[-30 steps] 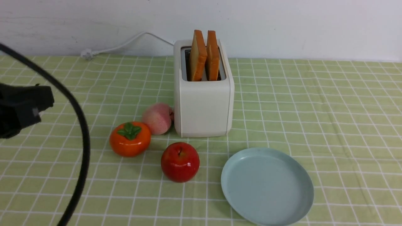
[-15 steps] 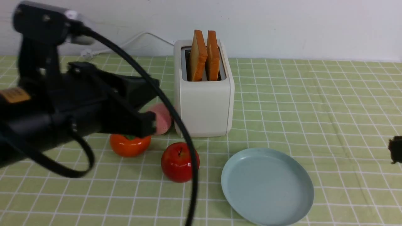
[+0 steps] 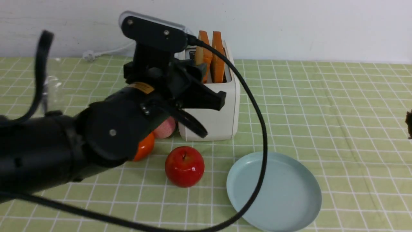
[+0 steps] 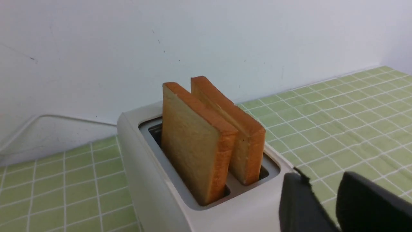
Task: Take toasted bread from bread machine on green coffee tablecloth place on plate.
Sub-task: 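Reach for a toast slice standing in the toaster with the left gripper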
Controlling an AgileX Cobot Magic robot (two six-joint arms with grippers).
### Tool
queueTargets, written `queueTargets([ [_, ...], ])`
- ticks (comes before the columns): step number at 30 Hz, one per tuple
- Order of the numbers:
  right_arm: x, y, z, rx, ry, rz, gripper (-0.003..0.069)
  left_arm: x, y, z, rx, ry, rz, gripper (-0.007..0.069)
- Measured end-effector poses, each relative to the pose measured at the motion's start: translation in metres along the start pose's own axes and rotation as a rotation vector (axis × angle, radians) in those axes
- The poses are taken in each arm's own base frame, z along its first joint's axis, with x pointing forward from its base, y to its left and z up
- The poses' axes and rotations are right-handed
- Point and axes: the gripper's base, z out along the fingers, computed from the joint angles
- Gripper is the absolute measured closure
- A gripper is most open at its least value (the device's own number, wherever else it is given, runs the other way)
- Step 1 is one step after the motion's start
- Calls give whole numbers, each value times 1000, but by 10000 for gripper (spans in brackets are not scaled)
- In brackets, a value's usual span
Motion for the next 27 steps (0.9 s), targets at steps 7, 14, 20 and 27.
queueTargets([
  [7,9,4,-2,-34,89,-2,638,-1,13,38,-18,62,-61,297],
  [14,6,2,-2,-10,61,-12,638,18,30,80,-49,129,-68,291],
  [20,5,0,-2,6,43,-19,638,29,30,90,-43,146,-42,291],
  [27,4,-1,-2,15,32,-23,636,28,27,94,-12,87,-8,293],
])
